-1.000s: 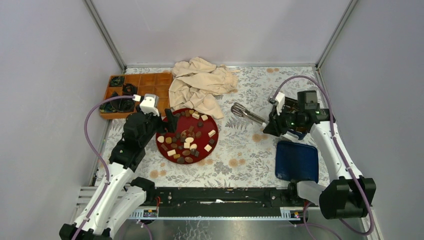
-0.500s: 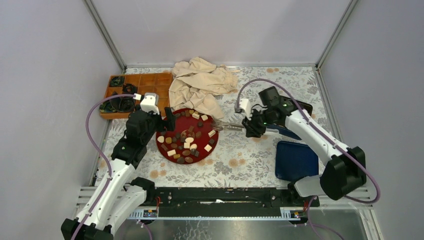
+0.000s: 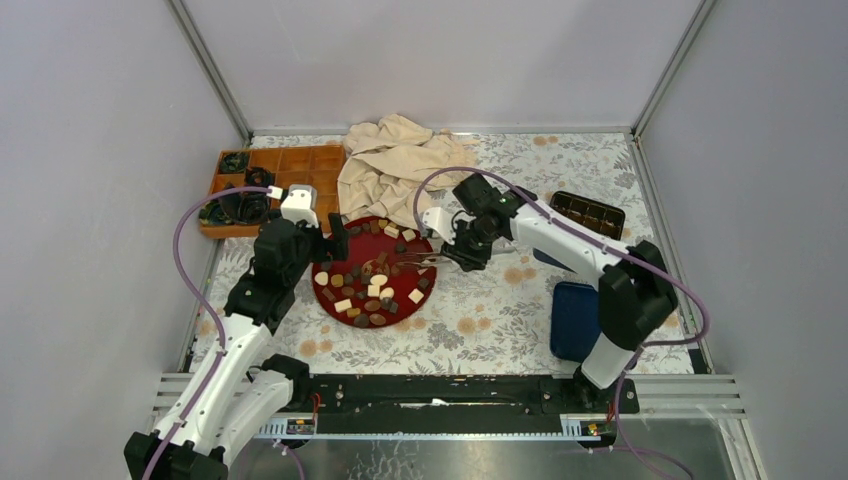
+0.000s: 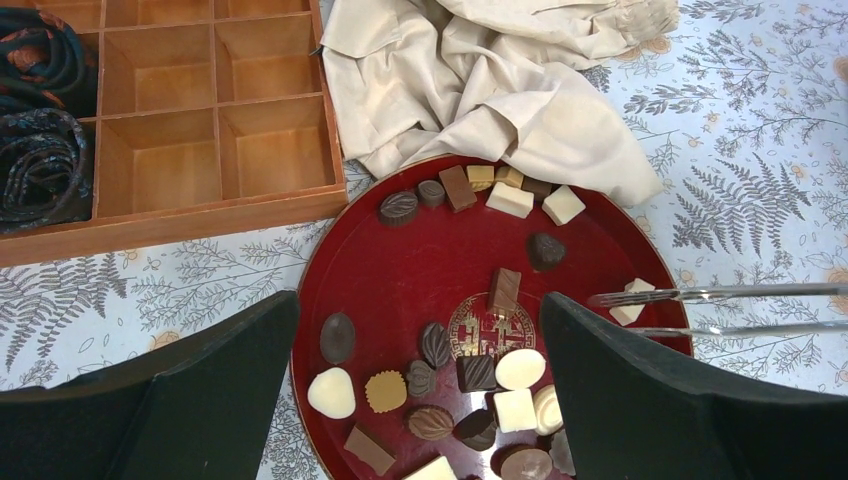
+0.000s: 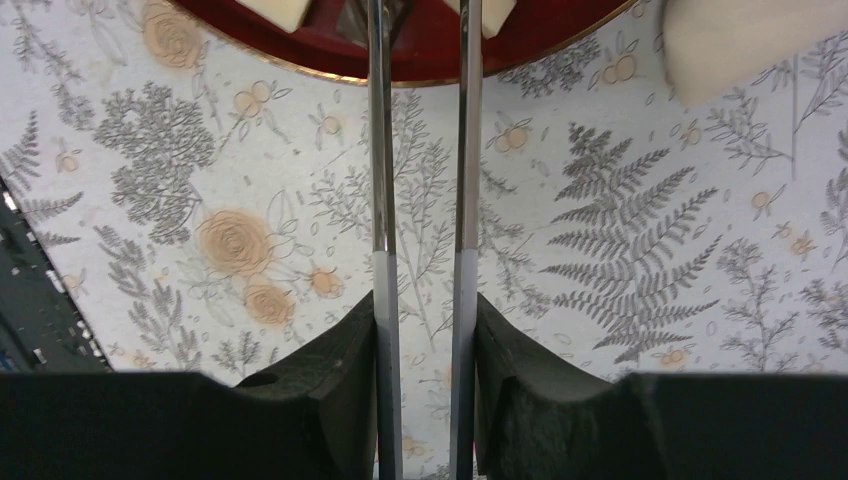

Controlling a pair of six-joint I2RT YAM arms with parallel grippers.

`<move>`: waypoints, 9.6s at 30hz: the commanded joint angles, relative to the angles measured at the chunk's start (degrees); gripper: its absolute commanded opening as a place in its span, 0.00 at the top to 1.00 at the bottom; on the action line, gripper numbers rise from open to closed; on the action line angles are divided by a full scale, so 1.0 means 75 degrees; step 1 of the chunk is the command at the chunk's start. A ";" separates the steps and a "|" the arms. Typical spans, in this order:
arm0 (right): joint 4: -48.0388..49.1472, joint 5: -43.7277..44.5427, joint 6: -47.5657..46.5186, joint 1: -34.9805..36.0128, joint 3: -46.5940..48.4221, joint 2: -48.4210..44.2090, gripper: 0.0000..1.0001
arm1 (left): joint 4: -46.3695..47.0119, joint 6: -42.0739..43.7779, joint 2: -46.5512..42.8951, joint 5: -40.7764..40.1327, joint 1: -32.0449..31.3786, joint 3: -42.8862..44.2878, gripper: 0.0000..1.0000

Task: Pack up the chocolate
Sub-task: Pick up the fake chocolate from the plate, then place the fake chocolate in the packing box, then pick up the fake chocolate from the plate.

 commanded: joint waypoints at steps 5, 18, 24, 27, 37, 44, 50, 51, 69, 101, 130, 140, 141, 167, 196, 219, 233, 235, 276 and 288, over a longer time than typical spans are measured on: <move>-0.0235 0.0224 -0.0250 0.0090 0.1016 0.0715 0.60 | 0.0352 0.0144 -0.0124 -0.0041 0.0134 -0.0055 0.02; -0.0570 0.0012 -0.0248 0.0099 0.1629 0.1393 0.56 | 0.0370 0.0131 -0.0129 0.0076 0.0178 -0.0054 0.02; -0.0747 -0.0204 -0.0260 0.0108 0.1956 0.1651 0.55 | 0.0376 0.0131 -0.0158 0.0122 0.0181 -0.0060 0.02; -0.0795 -0.0252 -0.0260 0.0118 0.2090 0.1764 0.54 | 0.0381 0.0119 -0.0172 0.0156 0.0187 -0.0057 0.02; -0.0964 -0.0429 -0.0288 0.0163 0.2411 0.2100 0.52 | 0.0385 0.0111 -0.0182 0.0186 0.0196 -0.0052 0.02; -0.1126 -0.0423 -0.0272 0.0175 0.2527 0.2145 0.65 | 0.0384 0.0108 -0.0194 0.0192 0.0194 -0.0048 0.02; -0.1028 -0.0398 -0.0157 0.0173 0.2287 0.1632 0.96 | 0.0392 0.0099 -0.0212 0.0221 0.0193 -0.0056 0.02; -0.0985 -0.0424 -0.0105 0.0178 0.2222 0.1534 0.99 | 0.0385 0.0096 -0.0219 0.0227 0.0193 -0.0046 0.02; -0.1077 -0.3341 0.0383 -0.1154 0.1537 -0.0145 1.00 | 0.0393 0.0096 -0.0291 0.0218 0.0193 -0.0059 0.02; -0.0538 -0.1838 0.0697 -0.7719 -0.1751 -0.3317 0.99 | 0.0413 0.0074 -0.0170 0.0343 0.0228 -0.0050 0.02; -0.0703 -0.1194 0.0368 -0.7802 -0.2077 -0.2651 0.82 | 0.0411 0.0049 -0.0259 0.0427 0.0228 -0.0049 0.02; -0.0574 -0.1125 0.0442 -0.7802 -0.2100 -0.2513 0.69 | 0.0420 0.0055 -0.0259 0.0421 0.0228 -0.0054 0.02; -0.0574 -0.1123 0.0443 -0.7802 -0.2093 -0.2495 0.67 | 0.0418 0.0050 -0.0256 0.0421 0.0228 -0.0053 0.02; -0.1321 -0.2540 -0.0265 -0.7814 -0.1570 -0.2933 0.60 | 0.0416 0.0055 -0.0196 0.0409 0.0240 -0.0046 0.02; -0.0454 -0.1900 -0.1078 -0.1646 -0.0358 -0.1297 0.60 | 0.0390 0.0084 -0.0114 0.0212 0.0240 -0.0071 0.02; -0.0517 -0.0764 -0.0393 0.0127 0.1628 0.1635 0.59 | 0.0381 0.0096 -0.0275 0.0216 0.0251 -0.0068 0.02; -0.0711 -0.1110 -0.0269 0.0400 0.2091 0.2119 0.58 | 0.0388 0.0096 -0.0296 0.0221 0.0258 -0.0065 0.02; -0.0753 -0.1150 -0.0277 0.0405 0.2114 0.2123 0.57 | 0.0390 0.0096 -0.0299 0.0221 0.0263 -0.0070 0.02; -0.0528 -0.0871 0.0256 0.0761 0.2463 0.2293 0.85 | 0.0381 0.0099 -0.0343 0.0210 0.0276 -0.0063 0.02; -0.0866 -0.2078 0.0126 -0.0057 0.1580 0.0515 1.00 | 0.0381 0.0096 -0.0358 0.0210 0.0276 -0.0068 0.02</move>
